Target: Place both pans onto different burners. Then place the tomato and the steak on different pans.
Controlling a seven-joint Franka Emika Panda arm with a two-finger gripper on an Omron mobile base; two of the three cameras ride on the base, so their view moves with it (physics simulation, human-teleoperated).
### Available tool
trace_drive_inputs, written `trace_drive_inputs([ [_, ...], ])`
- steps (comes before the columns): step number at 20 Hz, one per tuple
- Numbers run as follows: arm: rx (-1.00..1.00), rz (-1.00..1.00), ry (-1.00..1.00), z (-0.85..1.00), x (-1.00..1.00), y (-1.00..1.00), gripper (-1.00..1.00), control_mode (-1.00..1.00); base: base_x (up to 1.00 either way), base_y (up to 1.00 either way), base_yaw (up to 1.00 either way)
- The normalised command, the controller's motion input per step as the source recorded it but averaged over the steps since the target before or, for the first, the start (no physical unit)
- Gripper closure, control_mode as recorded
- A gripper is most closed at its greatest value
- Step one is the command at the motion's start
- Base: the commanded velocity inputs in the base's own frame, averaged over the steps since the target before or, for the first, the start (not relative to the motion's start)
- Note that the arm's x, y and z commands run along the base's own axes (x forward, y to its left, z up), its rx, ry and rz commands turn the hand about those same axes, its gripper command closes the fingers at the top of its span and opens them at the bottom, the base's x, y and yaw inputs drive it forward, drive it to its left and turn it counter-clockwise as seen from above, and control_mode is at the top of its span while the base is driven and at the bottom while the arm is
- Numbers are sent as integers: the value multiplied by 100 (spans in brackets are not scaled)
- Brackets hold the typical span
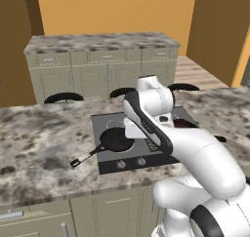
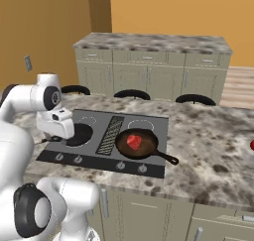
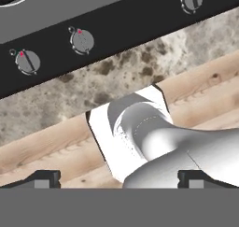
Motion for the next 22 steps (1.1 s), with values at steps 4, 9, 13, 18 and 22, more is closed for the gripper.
trace_drive_inputs([
  [4, 4, 13, 0, 4, -1, -22, -100, -100, 0, 0, 0],
  [9, 0, 19, 0, 0, 0, -45, -100, -100, 0, 0, 0],
  [13, 3, 12, 0, 0, 0, -41, -100, -100, 0, 0, 0],
  [18, 11, 3, -12, 0, 0, -34, -100, -100, 0, 0, 0],
  [22, 4, 9, -16, 0, 0, -24, -100, -100, 0, 0, 0],
])
